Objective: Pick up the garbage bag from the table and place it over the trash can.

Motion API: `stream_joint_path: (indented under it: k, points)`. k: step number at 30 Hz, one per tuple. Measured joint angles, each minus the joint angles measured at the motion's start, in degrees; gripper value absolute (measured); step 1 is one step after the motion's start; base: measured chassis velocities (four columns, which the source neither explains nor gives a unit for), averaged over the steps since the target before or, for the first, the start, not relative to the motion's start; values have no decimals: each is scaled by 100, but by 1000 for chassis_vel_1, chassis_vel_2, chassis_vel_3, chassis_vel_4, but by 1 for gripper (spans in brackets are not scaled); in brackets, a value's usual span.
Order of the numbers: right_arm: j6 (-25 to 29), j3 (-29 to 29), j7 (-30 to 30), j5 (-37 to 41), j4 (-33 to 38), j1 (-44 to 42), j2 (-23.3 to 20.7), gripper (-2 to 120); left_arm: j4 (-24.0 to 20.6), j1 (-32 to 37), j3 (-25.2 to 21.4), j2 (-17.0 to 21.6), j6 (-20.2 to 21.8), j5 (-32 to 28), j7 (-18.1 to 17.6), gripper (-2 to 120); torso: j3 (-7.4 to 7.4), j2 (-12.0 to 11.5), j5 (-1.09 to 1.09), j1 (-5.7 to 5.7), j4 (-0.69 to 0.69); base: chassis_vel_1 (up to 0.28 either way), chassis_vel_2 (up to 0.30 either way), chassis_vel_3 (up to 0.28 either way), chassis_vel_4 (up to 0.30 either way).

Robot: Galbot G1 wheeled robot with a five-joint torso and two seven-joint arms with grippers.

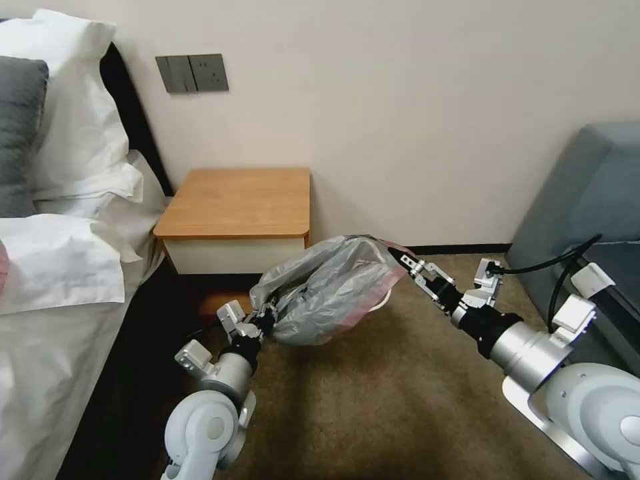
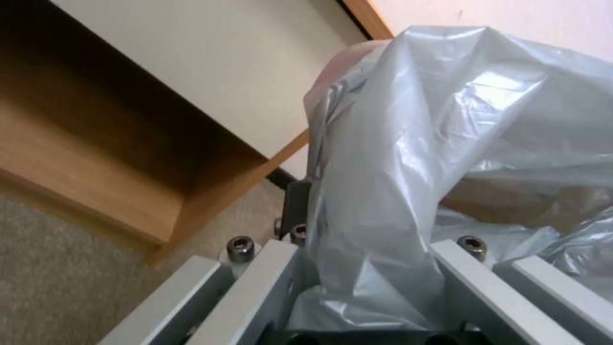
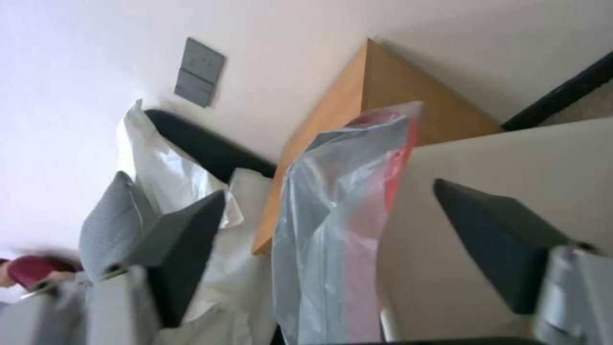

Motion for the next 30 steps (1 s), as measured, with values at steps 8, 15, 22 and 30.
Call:
stream_joint_path:
  k: [8, 15, 22, 30]
  points:
    - [77, -117, -580, -221, -325, 73, 408, 65, -6, -11, 47, -51, 17, -34, -13, 5, 0, 0, 0, 0, -1, 0, 0, 0, 0]
    - [124, -217, -843, -400, -494, 170, 722, 41, -28, -32, 88, -81, 29, -35, -59, 5, 0, 0, 0, 0, 0, 0, 0, 0, 0]
    - [133, -208, -987, -519, -509, 104, 845, 14, -44, -50, 108, -91, 33, -32, -63, 5, 0, 0, 0, 0, 0, 0, 0, 0, 0]
    - [190, -213, -1008, -540, -534, 137, 919, 0, -45, -46, 119, -98, 28, 5, -43, 5, 0, 0, 0, 0, 0, 0, 0, 0, 0]
